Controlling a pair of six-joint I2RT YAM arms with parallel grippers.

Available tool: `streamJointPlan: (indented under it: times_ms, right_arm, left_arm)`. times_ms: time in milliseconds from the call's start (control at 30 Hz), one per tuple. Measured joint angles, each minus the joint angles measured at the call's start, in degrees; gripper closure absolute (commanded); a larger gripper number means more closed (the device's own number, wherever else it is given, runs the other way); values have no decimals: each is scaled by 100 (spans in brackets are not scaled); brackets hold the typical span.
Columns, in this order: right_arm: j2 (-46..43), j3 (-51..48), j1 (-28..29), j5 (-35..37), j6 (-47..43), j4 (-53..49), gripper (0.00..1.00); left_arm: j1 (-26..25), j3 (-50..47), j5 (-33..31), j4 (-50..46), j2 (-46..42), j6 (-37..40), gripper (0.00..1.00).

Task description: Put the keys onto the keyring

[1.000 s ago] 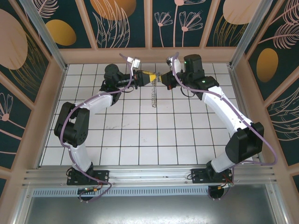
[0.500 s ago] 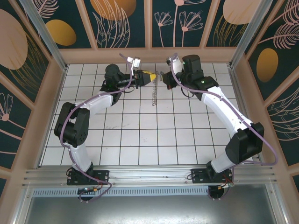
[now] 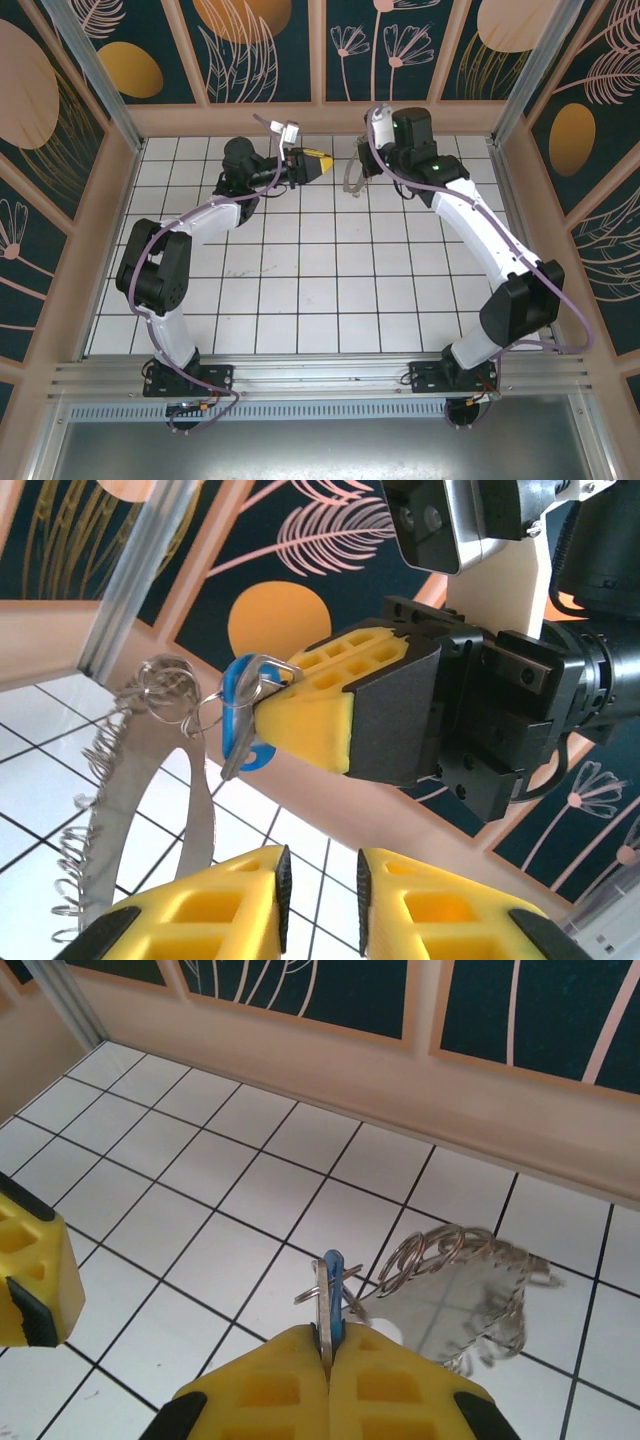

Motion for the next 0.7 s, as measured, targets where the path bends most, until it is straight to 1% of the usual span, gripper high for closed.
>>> streamJointPlan:
  times_ms: [167,400,467,600,633,700]
  right_arm:
    - [339,210,57,111,-63,-175,100]
    - [1040,739,101,66,-79,-452,100]
    - [1333,1049,111,44,-85,-501,100]
    - [2120,1996,120,7,-181,-719,100]
    - [2337,2284,120,9,-212,-804,100]
    - [2839,2968,120,39,-299,-975,100]
  left_arm:
    - [227,-299,-431,66,-90,-87,72]
    - [579,-796,-1045,-48,-603,-79,70]
    - [619,-839,-1176,-164,-804,24,65]
    - [640,-868,-1381,-374,-1150,240,55]
    - [647,-885,-1432,-404,-1228,293,47]
    - [673,-940,-1523,-494,-1366,393,34]
